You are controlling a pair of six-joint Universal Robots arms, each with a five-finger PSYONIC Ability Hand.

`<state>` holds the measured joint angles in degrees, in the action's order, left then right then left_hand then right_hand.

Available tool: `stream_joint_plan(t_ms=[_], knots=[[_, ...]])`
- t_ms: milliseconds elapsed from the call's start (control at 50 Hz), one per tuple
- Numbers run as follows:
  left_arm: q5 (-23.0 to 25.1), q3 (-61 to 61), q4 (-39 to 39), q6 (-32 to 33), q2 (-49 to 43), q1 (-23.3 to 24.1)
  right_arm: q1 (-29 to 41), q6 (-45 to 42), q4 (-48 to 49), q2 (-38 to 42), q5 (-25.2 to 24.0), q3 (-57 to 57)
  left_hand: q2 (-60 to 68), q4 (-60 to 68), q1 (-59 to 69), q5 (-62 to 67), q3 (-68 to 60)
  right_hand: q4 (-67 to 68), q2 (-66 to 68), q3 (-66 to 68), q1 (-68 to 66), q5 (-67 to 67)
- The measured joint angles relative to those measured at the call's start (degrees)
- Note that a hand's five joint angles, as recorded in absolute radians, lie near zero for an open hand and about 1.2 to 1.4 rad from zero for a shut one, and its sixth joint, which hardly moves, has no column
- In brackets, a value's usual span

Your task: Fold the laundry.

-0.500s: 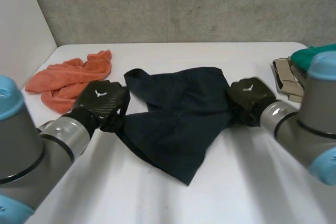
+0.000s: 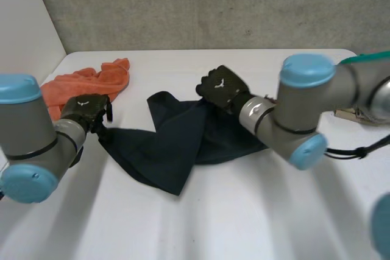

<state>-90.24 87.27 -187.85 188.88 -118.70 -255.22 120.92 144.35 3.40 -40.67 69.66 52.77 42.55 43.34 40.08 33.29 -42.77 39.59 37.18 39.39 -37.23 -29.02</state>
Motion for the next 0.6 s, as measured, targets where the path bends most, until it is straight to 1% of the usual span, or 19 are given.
stream_joint_plan(t_ms=[20,40,60,80,120,200,240,260,300,320,380,400,460,480,540,600], knots=[[-0.26,-1.05,0.08,0.01,-0.92,-0.03,0.25,-0.16,0.53,1.41,0.91,-1.17,-5.27,-6.16,-6.25,-6.13,5.2,-10.07,-10.26,-10.07,10.37,10.37],[-0.41,-1.77,0.21,-0.01,-1.32,0.0,0.4,-0.26,0.93,2.2,1.74,-1.89,-12.59,-13.58,-13.34,-13.61,12.56,-17.29,-16.28,-17.22,17.22,17.35],[-0.59,-2.49,0.42,-0.05,-1.43,0.07,0.54,-0.32,1.38,2.68,2.87,-2.48,-17.76,-18.53,-17.49,-18.56,17.81,-22.4,-20.86,-22.21,21.59,21.93],[-0.68,-2.81,0.62,-0.09,-1.29,0.13,0.59,-0.31,1.63,2.74,3.59,-2.69,-20.19,-21.24,-19.29,-21.2,20.27,-25.48,-23.72,-25.43,23.77,24.79],[-0.99,-3.11,1.23,-0.29,0.64,0.46,0.49,0.26,2.23,1.16,6.06,-2.19,-22.15,-23.51,-19.72,-23.83,22.46,-27.57,-25.25,-27.48,24.5,26.25],[-1.35,-1.44,1.86,-0.53,6.06,1.19,-0.34,2.61,2.51,-4.71,8.41,1.42,-22.62,-23.85,-19.71,-24.42,22.98,-27.66,-25.26,-27.48,24.5,26.25],[-1.42,0.58,1.84,-0.52,10.3,2.08,-1.27,4.94,2.29,-10.15,8.55,5.06,-24.03,-25.14,-20.97,-25.65,24.36,-27.66,-25.26,-27.48,24.5,26.25],[-1.38,1.21,1.83,-0.5,11.41,2.4,-1.39,5.24,2.22,-10.84,8.51,5.56,-24.03,-25.14,-20.97,-25.65,24.36,-27.66,-25.26,-27.48,24.5,26.25],[-1.2,4.16,1.76,-0.29,16.15,4.12,-2.85,7.97,0.9,-17.73,7.39,10.42,-24.2,-25.26,-21.28,-25.7,24.46,-27.66,-25.26,-27.48,24.5,26.25],[-1.08,5.02,1.76,-0.21,17.34,4.71,-3.25,8.5,0.36,-19.34,7.03,11.57,-24.2,-25.26,-21.28,-25.7,24.46,-27.67,-25.26,-27.48,24.5,26.25],[-0.36,8.86,1.73,0.22,21.6,8.02,-5.2,10.08,-3.36,-25.42,5.81,15.84,-24.2,-25.26,-21.28,-25.7,24.46,-27.66,-25.26,-27.48,24.5,26.25],[0.07,10.53,1.72,0.44,22.84,9.92,-6.11,10.41,-5.68,-27.47,5.5,17.29,-24.2,-25.26,-21.28,-25.71,24.46,-27.66,-25.26,-27.48,24.5,26.25],[0.89,13.62,1.66,1.12,24.04,14.61,-8.05,10.57,-11.57,-30.3,5.24,19.54,-24.19,-25.22,-21.28,-25.52,24.44,-27.38,-24.94,-27.16,24.27,26.07],[1.12,14.71,1.6,1.64,23.77,16.87,-8.9,10.45,-14.86,-30.94,5.18,20.44,-24.15,-25.11,-21.26,-25.51,24.4,-25.5,-23.09,-25.32,23.11,24.5],[1.14,16.34,1.24,3.34,21.85,21.62,-10.39,9.78,-20.79,-31.35,4.97,22.04,-24.05,-25.09,-21.06,-24.95,24.33,-22.54,-19.98,-22.19,20.57,21.54],[0.29,16.85,0.27,5.98,18.25,25.34,-11.46,8.53,-24.12,-30.9,4.58,23.59,-22.99,-23.77,-21.06,-23.24,23.13,-21.05,-19.03,-20.82,19.06,20.04]])
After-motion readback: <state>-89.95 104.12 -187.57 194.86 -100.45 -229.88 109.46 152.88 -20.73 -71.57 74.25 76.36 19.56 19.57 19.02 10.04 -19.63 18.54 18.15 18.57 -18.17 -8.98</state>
